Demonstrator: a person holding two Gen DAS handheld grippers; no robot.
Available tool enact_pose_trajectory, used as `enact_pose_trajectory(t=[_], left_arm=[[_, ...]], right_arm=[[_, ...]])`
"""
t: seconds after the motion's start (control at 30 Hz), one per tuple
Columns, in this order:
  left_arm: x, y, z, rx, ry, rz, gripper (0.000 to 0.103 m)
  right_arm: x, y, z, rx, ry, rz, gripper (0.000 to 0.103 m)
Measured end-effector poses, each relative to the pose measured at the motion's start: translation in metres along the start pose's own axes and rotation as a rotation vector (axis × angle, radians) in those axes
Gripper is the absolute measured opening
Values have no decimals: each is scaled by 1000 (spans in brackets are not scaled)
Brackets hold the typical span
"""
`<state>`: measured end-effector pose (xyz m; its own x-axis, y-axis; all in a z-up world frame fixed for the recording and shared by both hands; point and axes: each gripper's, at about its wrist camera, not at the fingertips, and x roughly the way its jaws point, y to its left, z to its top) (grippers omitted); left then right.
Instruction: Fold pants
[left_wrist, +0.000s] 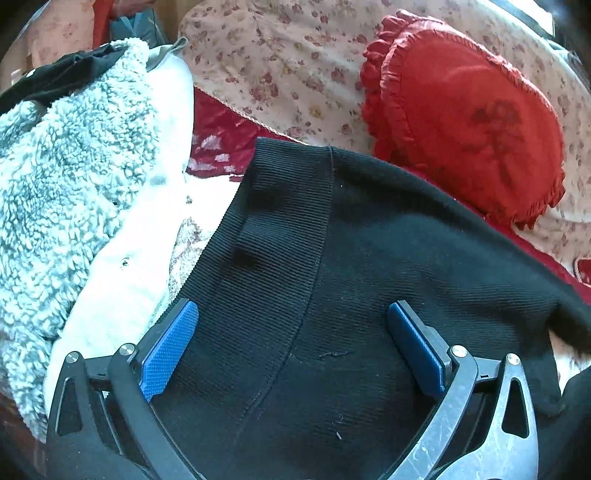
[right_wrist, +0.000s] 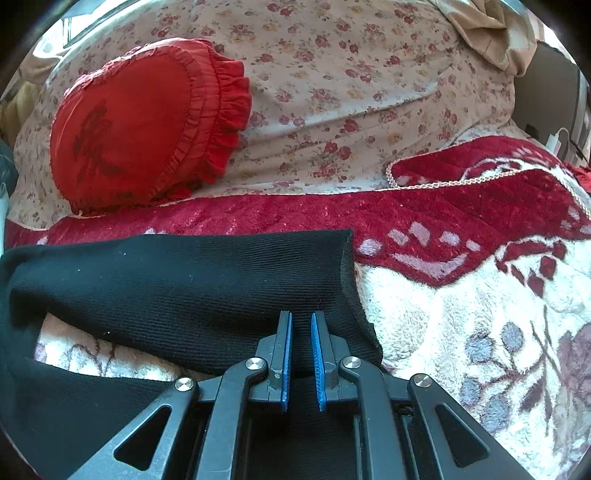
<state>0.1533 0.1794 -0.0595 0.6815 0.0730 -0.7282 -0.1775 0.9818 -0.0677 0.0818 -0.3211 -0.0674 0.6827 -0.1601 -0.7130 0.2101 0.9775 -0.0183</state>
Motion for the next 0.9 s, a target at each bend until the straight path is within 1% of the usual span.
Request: enact_pose_trajectory(t=[0.3,0.9], left_arm=[[0,4,1,-18,-7,-20,103],[-1,3,0,-19,-10,-19,103]], right_arm=[[0,0,0,-13,-2,-6,10],[-1,0,0,-15,-3,-8,10]])
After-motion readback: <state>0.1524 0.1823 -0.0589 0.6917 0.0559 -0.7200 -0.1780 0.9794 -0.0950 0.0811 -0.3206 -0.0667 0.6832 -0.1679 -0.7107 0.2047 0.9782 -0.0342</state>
